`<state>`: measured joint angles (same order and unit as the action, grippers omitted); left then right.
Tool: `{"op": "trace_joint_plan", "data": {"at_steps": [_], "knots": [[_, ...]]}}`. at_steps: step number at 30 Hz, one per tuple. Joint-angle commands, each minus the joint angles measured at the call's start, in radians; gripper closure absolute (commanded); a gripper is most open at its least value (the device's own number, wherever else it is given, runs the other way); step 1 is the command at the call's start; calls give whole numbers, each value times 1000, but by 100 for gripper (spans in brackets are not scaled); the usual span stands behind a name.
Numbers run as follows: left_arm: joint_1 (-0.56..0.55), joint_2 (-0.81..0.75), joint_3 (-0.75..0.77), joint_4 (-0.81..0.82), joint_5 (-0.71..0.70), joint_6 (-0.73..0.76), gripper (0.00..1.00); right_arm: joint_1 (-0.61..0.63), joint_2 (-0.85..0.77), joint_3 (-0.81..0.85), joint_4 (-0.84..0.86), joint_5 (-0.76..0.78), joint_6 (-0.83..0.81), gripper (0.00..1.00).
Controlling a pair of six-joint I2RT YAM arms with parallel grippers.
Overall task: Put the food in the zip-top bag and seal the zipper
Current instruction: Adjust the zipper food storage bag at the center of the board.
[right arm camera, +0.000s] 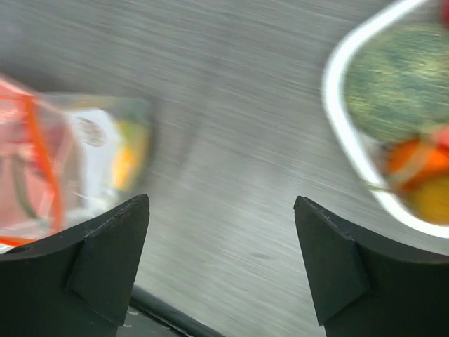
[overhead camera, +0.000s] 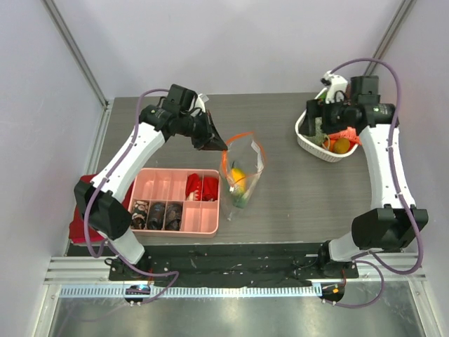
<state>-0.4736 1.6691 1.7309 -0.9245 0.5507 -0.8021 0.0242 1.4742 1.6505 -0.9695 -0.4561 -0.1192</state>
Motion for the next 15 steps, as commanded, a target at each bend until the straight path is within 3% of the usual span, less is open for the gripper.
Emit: {"op": "trace_joint_plan", "data": {"at_steps": [1, 8, 15], "knots": [[1, 14, 44, 93, 55, -58, 100, -140, 38, 81, -132, 23, -273, 10], [1, -9, 21, 136, 51, -91, 100, -374, 144, 117, -173, 43, -367, 11], [1, -20, 18, 151, 49, -100, 100, -379, 169, -56, 87, 206, -117, 17]]}}
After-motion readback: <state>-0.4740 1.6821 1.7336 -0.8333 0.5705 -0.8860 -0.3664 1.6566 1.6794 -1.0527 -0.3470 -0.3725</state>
